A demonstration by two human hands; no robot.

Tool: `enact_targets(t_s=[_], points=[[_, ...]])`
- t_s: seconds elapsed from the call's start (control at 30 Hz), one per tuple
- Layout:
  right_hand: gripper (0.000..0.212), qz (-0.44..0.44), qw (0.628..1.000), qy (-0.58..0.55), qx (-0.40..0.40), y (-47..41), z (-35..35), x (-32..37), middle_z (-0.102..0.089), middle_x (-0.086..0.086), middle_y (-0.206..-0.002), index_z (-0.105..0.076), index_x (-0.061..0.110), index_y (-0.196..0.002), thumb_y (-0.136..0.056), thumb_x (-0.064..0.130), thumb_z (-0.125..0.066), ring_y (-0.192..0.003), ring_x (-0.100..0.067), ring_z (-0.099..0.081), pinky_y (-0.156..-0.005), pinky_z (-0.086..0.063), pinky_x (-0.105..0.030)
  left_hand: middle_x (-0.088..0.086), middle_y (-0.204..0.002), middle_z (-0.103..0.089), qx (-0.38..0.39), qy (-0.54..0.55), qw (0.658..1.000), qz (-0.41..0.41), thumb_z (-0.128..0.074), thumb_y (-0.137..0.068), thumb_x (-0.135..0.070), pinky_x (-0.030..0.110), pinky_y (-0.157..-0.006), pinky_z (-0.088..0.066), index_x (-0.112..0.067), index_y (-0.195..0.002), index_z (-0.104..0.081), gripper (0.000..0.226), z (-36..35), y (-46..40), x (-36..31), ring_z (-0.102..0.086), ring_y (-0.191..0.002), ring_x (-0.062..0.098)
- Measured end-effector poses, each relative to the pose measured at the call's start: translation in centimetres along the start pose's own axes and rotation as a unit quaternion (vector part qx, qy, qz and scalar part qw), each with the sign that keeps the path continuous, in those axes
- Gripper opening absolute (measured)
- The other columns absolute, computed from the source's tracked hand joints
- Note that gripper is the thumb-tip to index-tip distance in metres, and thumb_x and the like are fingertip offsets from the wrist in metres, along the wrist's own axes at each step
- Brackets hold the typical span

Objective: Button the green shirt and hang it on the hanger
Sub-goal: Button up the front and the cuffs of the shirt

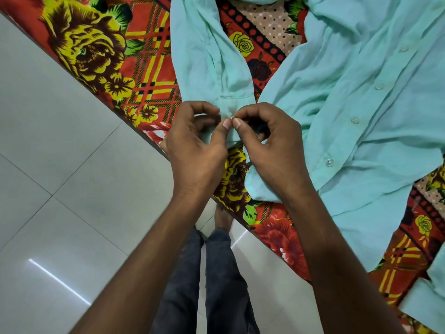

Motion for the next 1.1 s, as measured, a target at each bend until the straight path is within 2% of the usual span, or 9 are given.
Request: enact_targets(t_s=[0.23,0.37,0.43,0.57,0.67,0.73,0.83,0.93,1.1], points=[[0.007,-0.020,1.000,-0.002,0.013,-0.2,0.1,0.0,-0.070,0.006,-0.085,-0.075,0.012,-0.094,-0.094,0.018,-0.074,-0.072,-0.001,-0.060,-0.067,-0.041,-0.008,0.016,-0.094,-0.063,0.024,0.005,1.000,-0.013,-0.074,-0.089,-0.004,0.044,-0.082,-0.060,-0.012,-0.103,-0.048,0.031,-0.1,0.0,0.1,-0.069,-0.088,0.013],[0.006,-0.077,0.996,-0.017,0.051,-0.9,0.1,-0.1,-0.067,0.008,-0.077,-0.075,0.014,-0.089,-0.092,0.019,-0.074,-0.072,-0.004,-0.061,-0.069,-0.046,-0.019,-0.009,-0.099,-0.063,0.026,-0.110,0.991,-0.072,-0.071,-0.088,-0.014,0.054,-0.086,-0.051,-0.025,-0.103,-0.056,0.024,-0.1,0.0,0.4,-0.064,-0.101,0.019],[0.006,-0.117,0.991,-0.020,0.058,-1.3,0.1,0.0,-0.071,0.004,-0.077,-0.075,0.013,-0.084,-0.089,0.017,-0.074,-0.075,-0.008,-0.065,-0.070,-0.050,-0.023,-0.017,-0.102,-0.063,0.022,-0.183,0.978,-0.096,-0.070,-0.089,-0.022,0.048,-0.093,-0.041,-0.031,-0.107,-0.062,0.023,-0.2,0.2,0.4,-0.056,-0.107,0.013],[0.013,-0.121,0.985,0.100,0.066,-2.2,-0.4,0.6,-0.068,0.009,-0.073,-0.074,0.017,-0.083,-0.092,0.024,-0.068,-0.076,-0.011,-0.064,-0.073,-0.051,-0.028,-0.020,-0.097,-0.064,0.004,-0.263,0.957,-0.127,-0.069,-0.088,-0.027,0.033,-0.081,-0.017,-0.032,-0.106,-0.066,0.019,-0.1,0.4,-0.1,-0.040,-0.104,0.007],[0.020,-0.023,0.973,0.229,0.016,-2.0,-0.6,1.3,-0.066,0.001,-0.085,-0.071,0.016,-0.091,-0.098,0.032,-0.063,-0.087,-0.022,-0.063,-0.078,-0.052,-0.040,-0.012,-0.101,-0.066,0.002,-0.313,0.937,-0.158,-0.068,-0.091,-0.032,0.033,-0.081,-0.017,-0.030,-0.102,-0.072,0.012,0.0,-0.1,-0.4,-0.044,-0.108,0.015],[0.015,0.017,0.968,0.250,0.008,-1.4,-0.9,1.2,-0.065,-0.003,-0.095,-0.068,0.016,-0.098,-0.098,0.030,-0.064,-0.095,-0.025,-0.061,-0.080,-0.052,-0.043,-0.004,-0.105,-0.066,0.015,-0.350,0.917,-0.189,-0.067,-0.093,-0.032,0.037,-0.083,-0.022,-0.028,-0.101,-0.076,0.013,-0.1,-0.4,-0.7,-0.049,-0.111,0.024],[0.013,0.040,0.973,0.227,-0.016,-0.8,-0.4,0.8,-0.066,-0.004,-0.098,-0.068,0.014,-0.103,-0.098,0.025,-0.064,-0.096,-0.025,-0.060,-0.082,-0.050,-0.039,0.003,-0.113,-0.064,0.043,-0.400,0.885,-0.237,-0.063,-0.095,-0.031,0.045,-0.090,-0.031,-0.023,-0.105,-0.076,0.018,-0.1,-0.4,-1.3,-0.050,-0.115,0.029],[0.014,0.077,0.963,0.240,-0.095,-0.2,2.0,1.1,-0.069,-0.005,-0.105,-0.071,0.010,-0.105,-0.098,0.019,-0.062,-0.102,-0.026,-0.059,-0.087,-0.043,-0.029,0.008,-0.127,-0.060,0.067,-0.414,0.867,-0.269,-0.061,-0.093,-0.029,0.045,-0.096,-0.031,-0.017,-0.112,-0.068,0.024,-1.2,-0.1,-3.0,-0.050,-0.123,0.031],[0.021,0.002,0.952,0.262,-0.158,1.5,7.7,-1.6,-0.069,-0.008,-0.117,-0.071,0.010,-0.112,-0.096,0.019,-0.062,-0.116,-0.030,-0.060,-0.103,-0.046,-0.041,0.012,-0.143,-0.055,0.184,-0.389,0.833,-0.347,-0.056,-0.095,-0.026,0.049,-0.107,-0.033,-0.015,-0.127,-0.062,0.034,-7.4,2.5,-6.8,-0.048,-0.136,0.033]])
Point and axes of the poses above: each hand's wrist, its own y-axis away from the middle knuckle, its own z-axis out of the back of the hand, x = y × z, the point moved 4 cm from there along -y, towards the middle knuckle
